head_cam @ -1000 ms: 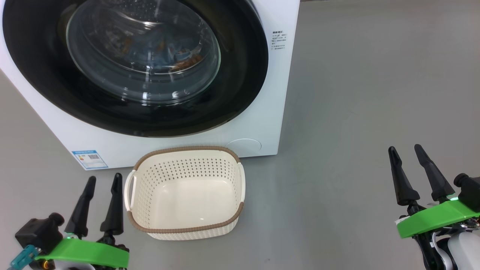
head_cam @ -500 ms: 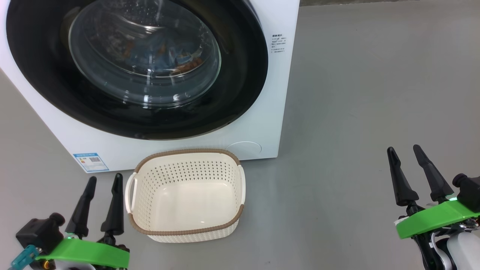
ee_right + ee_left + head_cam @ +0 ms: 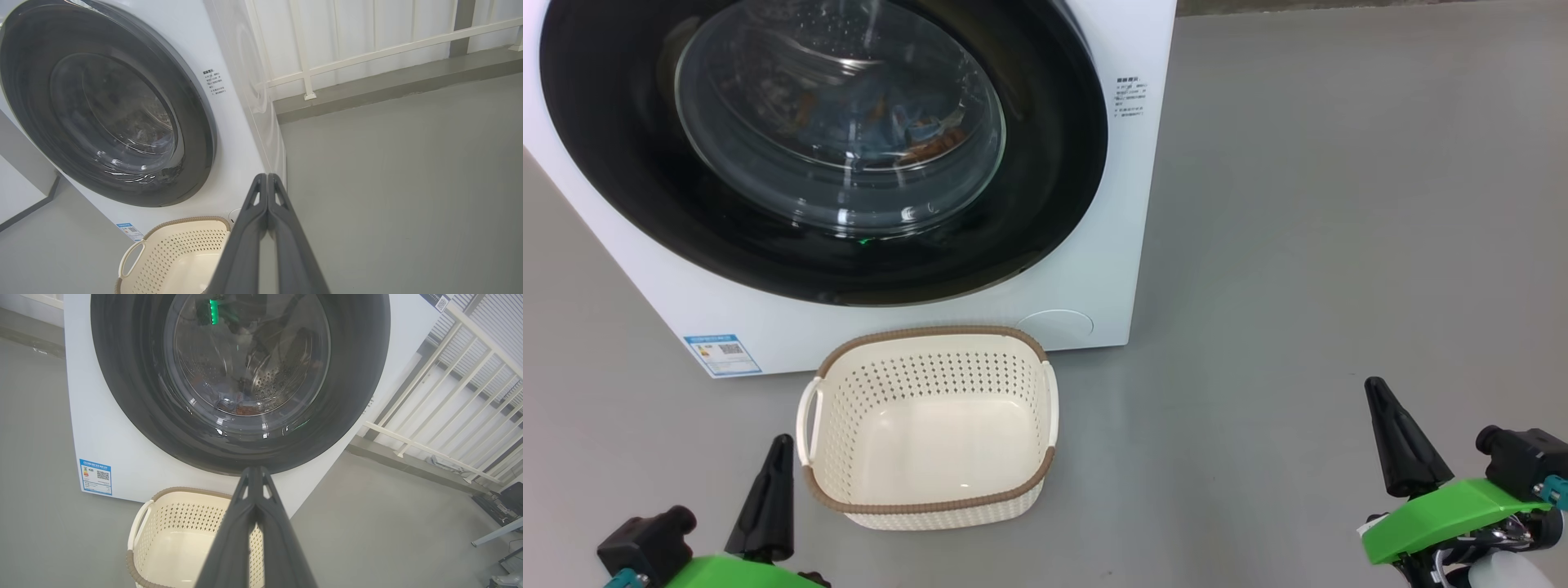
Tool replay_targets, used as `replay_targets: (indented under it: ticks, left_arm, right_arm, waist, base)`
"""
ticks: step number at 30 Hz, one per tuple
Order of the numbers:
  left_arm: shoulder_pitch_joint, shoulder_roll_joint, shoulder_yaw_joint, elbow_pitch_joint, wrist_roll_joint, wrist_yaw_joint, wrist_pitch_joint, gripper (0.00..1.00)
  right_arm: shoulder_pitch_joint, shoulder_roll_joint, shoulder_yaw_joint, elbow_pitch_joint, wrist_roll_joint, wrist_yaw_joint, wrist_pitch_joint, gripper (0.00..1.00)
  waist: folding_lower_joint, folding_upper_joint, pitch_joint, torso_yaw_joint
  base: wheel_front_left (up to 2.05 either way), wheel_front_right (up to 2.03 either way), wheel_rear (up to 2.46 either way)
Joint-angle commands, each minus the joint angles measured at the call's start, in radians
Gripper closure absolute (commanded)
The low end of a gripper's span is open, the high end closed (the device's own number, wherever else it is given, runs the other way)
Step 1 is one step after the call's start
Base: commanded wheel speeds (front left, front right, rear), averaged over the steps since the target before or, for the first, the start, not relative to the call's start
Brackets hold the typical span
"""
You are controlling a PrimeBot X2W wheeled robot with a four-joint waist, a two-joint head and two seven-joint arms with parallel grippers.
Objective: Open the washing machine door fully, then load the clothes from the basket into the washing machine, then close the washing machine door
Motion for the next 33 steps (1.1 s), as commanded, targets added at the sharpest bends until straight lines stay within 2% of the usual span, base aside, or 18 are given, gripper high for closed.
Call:
replay_targets:
  ticks: [1,5,33]
  left_arm:
    - [-0.023,0.013,0.019,-0.024,-0.02,0.0,0.007,1.0]
    - [-0.023,0.007,0.029,-0.026,-0.05,-0.001,0.019,1.0]
    - [-0.017,-0.034,0.101,-0.041,-0.26,-0.003,0.101,1.0]
  right_arm:
    - [-0.027,-0.013,-0.014,-0.026,0.031,0.0,0.006,1.0]
    - [-0.027,-0.007,-0.021,-0.027,0.066,0.0,0.017,1.0]
    - [-0.023,0.035,-0.075,-0.039,0.307,-0.001,0.098,1.0]
  waist:
    - [0.0002,0.0,-0.001,0.0]
    - [-0.0018,0.0,-0.001,0.001]
    - [-0.002,0.0,-0.01,0.004]
  base:
    - [0.0,0.0,0.0]
    - [0.0,0.0,0.0]
    - [0.0,0.0,0.0]
